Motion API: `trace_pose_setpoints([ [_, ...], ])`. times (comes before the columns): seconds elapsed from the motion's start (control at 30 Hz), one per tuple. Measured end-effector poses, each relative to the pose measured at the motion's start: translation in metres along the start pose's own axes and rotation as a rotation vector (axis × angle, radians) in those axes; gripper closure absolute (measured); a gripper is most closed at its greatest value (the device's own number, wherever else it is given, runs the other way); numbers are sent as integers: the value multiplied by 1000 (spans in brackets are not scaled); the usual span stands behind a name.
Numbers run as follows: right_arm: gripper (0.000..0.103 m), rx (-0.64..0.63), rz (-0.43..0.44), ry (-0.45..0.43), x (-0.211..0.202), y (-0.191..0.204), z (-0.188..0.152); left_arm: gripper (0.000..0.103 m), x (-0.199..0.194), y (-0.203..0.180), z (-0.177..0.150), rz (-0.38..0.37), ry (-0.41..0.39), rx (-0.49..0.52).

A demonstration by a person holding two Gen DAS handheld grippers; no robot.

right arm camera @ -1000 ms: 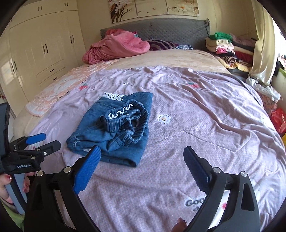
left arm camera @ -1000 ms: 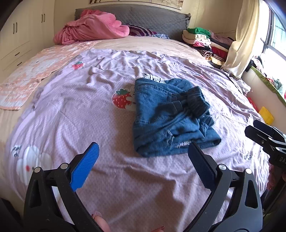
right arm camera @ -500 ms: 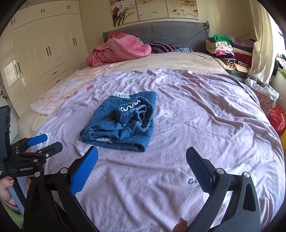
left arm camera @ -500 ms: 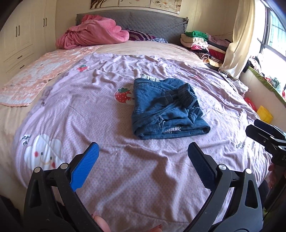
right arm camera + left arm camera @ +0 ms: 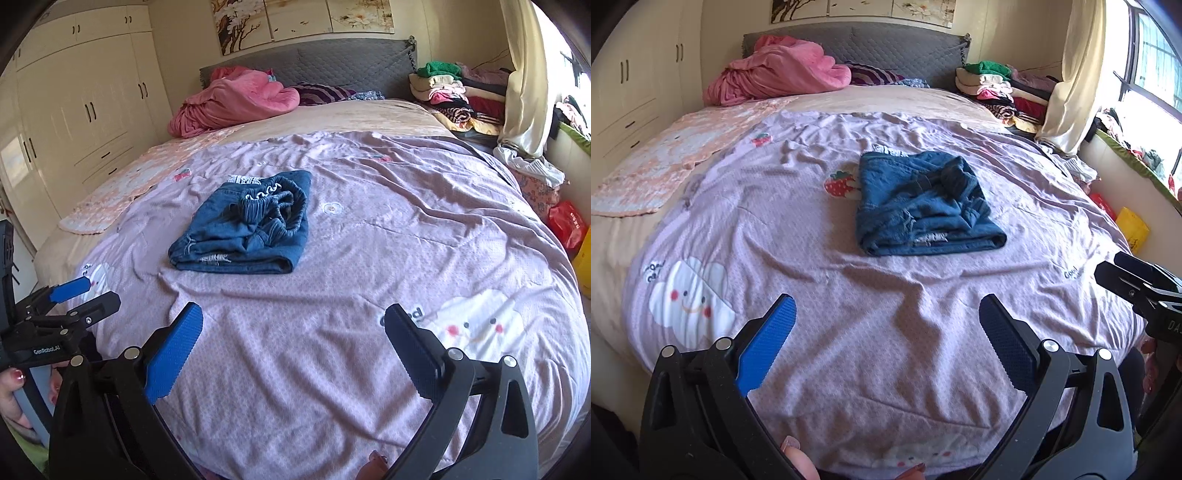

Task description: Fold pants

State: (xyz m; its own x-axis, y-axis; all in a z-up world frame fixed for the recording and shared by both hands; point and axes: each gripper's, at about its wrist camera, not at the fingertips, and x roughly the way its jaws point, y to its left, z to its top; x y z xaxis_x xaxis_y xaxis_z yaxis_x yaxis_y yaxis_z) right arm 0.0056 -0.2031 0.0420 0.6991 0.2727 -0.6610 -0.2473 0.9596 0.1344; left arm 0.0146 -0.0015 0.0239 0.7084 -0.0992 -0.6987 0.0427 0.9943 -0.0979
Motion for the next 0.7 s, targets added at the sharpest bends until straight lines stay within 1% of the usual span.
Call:
trace_pose_setpoints([
  [0.3,5,14,-1,7,-15,-1,-23,10,-3,-4,-18,9,5,4],
  [0.43,5,8,-4,14,-17,2,-29,10,-1,-9,-28,7,18,18],
  [0.7,5,23,-4,34,-12,5,-39,10,3,-9,-38,6,42,3],
])
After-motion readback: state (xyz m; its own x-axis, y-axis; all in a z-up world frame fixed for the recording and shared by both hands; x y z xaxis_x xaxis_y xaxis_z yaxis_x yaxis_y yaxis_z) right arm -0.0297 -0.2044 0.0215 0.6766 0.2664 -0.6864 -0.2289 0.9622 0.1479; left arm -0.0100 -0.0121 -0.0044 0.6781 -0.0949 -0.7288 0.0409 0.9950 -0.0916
